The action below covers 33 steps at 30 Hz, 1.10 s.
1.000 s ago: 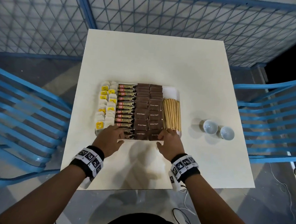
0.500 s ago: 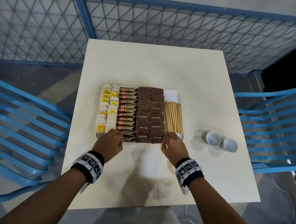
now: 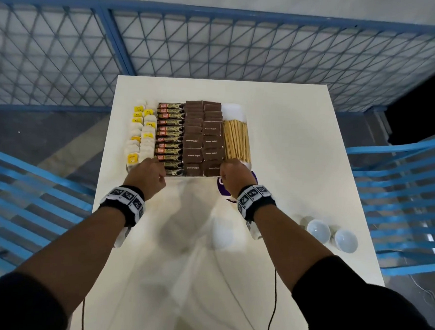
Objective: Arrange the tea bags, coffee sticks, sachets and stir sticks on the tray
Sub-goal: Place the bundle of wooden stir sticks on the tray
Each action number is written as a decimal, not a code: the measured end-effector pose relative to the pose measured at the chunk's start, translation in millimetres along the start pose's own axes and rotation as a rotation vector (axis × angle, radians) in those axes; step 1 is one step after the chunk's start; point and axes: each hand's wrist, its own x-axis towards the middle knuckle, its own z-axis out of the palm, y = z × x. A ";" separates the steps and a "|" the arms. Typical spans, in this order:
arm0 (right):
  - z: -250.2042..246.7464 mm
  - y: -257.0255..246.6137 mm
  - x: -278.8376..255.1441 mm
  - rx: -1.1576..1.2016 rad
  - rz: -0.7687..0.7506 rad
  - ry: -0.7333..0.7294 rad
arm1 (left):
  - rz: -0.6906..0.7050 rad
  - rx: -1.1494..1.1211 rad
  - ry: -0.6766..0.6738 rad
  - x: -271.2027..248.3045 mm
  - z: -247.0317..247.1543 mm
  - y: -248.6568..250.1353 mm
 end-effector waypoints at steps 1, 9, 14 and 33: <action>0.1 -1.5 5.4 -0.012 0.002 0.007 | -0.012 0.004 -0.004 3.9 -1.3 -2.7; 2.4 1.8 5.5 0.142 0.000 0.099 | -0.061 0.032 0.019 8.1 0.7 -1.2; -18.6 16.1 -30.5 0.481 0.067 0.209 | 0.023 -0.115 0.042 -4.6 -4.4 51.7; 1.0 219.1 -232.6 0.205 0.487 -0.087 | 0.536 0.092 -0.489 -16.6 119.8 356.9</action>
